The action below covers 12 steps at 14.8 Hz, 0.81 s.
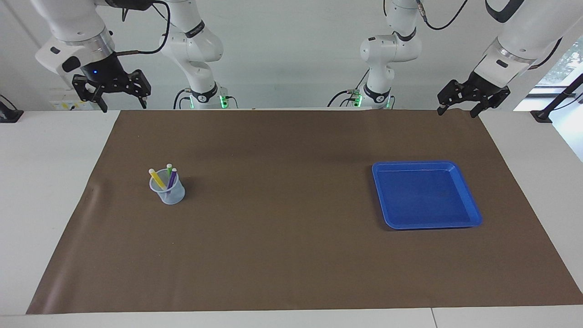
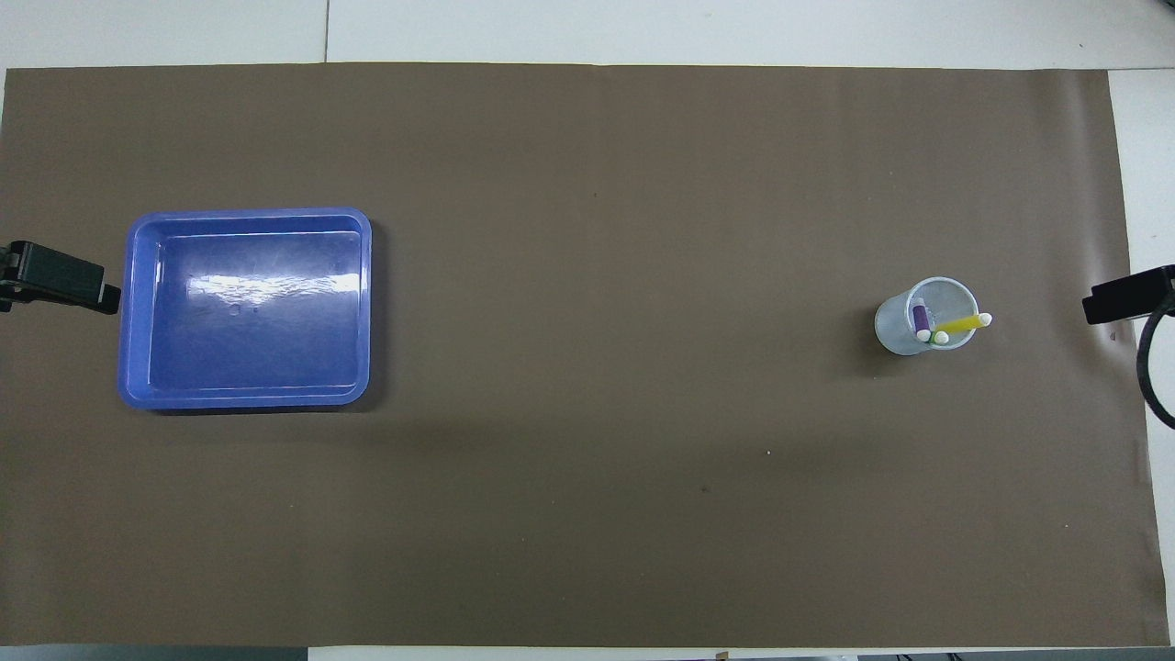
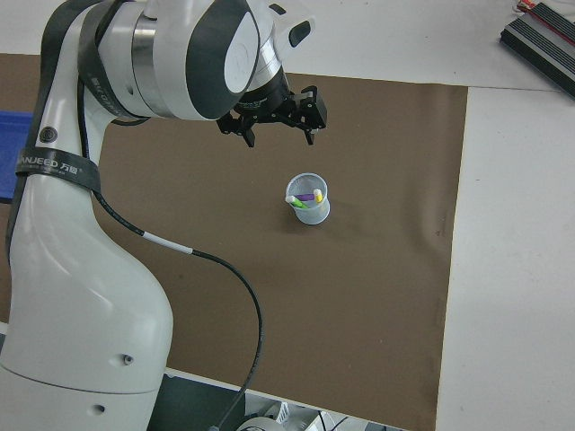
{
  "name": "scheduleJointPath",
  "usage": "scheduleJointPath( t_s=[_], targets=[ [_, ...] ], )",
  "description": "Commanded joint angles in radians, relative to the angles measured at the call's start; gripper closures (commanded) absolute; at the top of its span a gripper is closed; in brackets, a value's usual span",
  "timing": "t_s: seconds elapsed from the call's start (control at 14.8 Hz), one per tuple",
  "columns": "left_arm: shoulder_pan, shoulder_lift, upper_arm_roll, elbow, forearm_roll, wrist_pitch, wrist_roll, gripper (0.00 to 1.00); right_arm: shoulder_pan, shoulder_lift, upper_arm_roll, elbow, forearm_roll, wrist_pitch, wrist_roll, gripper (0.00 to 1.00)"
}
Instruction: Transfer and insert pens with both arms
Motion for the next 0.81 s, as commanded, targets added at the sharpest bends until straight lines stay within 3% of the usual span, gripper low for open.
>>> scheduleJointPath(
  t_s=[0.0,0.74],
  targets=[
    [0.0,-0.022,-0.001,-0.028,0.022,0.016,0.013,0.0,0.096,0.039,-0.096,0.027,0.001,-0.018,0.022,0.0],
    [0.01,-0.036,0.0,-0.056,0.034,0.047,0.012,0.0,0.078,0.039,-0.092,0.058,0.006,-0.042,0.053,0.0]
  ],
)
